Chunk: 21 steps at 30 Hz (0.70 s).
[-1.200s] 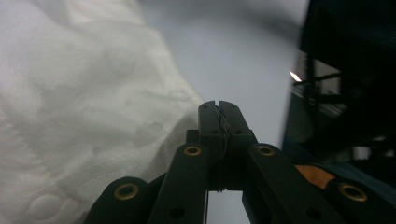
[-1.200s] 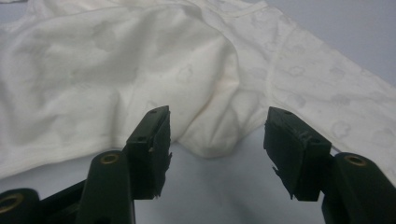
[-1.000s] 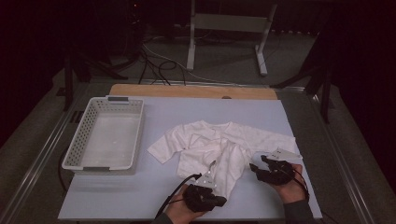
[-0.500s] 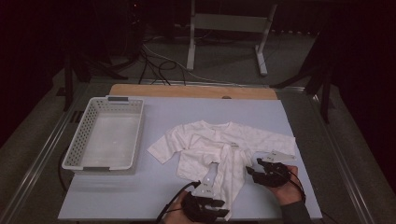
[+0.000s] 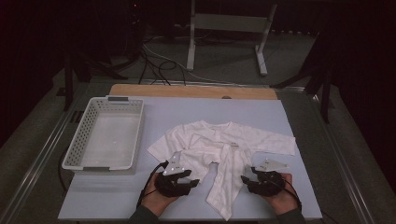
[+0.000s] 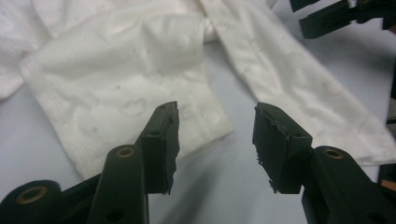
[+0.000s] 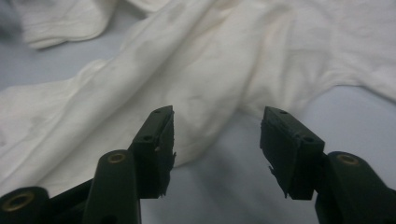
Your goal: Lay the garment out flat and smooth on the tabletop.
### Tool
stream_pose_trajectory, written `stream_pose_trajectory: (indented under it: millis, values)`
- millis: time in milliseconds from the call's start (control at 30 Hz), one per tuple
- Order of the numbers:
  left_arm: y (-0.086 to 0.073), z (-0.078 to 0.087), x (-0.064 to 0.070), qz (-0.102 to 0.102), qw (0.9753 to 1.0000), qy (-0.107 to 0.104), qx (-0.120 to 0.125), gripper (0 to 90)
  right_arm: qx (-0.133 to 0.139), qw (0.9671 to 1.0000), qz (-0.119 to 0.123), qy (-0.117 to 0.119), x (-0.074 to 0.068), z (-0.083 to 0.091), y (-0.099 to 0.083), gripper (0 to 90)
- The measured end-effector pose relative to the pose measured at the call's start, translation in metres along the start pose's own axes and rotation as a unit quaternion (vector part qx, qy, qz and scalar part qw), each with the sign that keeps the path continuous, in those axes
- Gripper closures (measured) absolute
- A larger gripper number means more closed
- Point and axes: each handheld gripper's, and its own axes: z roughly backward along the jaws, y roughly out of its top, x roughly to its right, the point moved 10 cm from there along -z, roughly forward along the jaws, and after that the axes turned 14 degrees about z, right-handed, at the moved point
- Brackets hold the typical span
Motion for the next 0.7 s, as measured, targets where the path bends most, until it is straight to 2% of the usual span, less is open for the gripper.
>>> stream_pose_trajectory:
  millis: [100, 267, 400, 433, 500, 533, 600, 633, 700]
  values:
    - [-0.002, -0.005, 0.000, -0.001, 1.0000, 0.007, -0.007, 45.5, -0.003, 1.0000, 0.005, 0.008, -0.004, -0.004, 0.000, 47.5]
    - [0.000, -0.013, -0.002, -0.005, 0.9995, 0.030, -0.007, 32.6, -0.002, 0.9998, -0.009, 0.019, -0.005, -0.010, -0.001, 48.3]
    - [-0.004, -0.018, -0.002, -0.024, 0.9984, 0.046, -0.023, 35.1, -0.006, 0.9996, -0.019, 0.022, -0.005, -0.014, -0.004, 49.4]
    - [-0.006, -0.020, -0.003, -0.030, 0.9979, 0.049, -0.031, 38.8, -0.009, 0.9995, -0.019, 0.025, -0.007, -0.015, -0.004, 50.4]
    - [-0.006, -0.020, -0.002, -0.036, 0.9976, 0.050, -0.030, 51.4, -0.014, 0.9996, -0.011, 0.023, -0.009, -0.017, -0.005, 52.4]
    - [-0.006, -0.020, -0.001, -0.028, 0.9984, 0.033, -0.037, 61.2, -0.017, 0.9996, -0.010, 0.018, -0.009, -0.017, -0.005, 54.8]
    - [-0.007, -0.019, -0.004, -0.035, 0.9977, 0.040, -0.042, 76.2, -0.018, 0.9996, -0.014, 0.017, -0.008, -0.016, -0.005, 66.5]
    - [-0.008, -0.019, -0.003, -0.033, 0.9978, 0.030, -0.049, 84.8, -0.017, 0.9995, -0.016, 0.022, -0.008, -0.016, -0.005, 73.1]
    - [-0.010, -0.018, 0.000, -0.035, 0.9976, 0.028, -0.053, 89.3, -0.018, 0.9991, -0.025, 0.029, -0.009, -0.015, -0.005, 84.0]
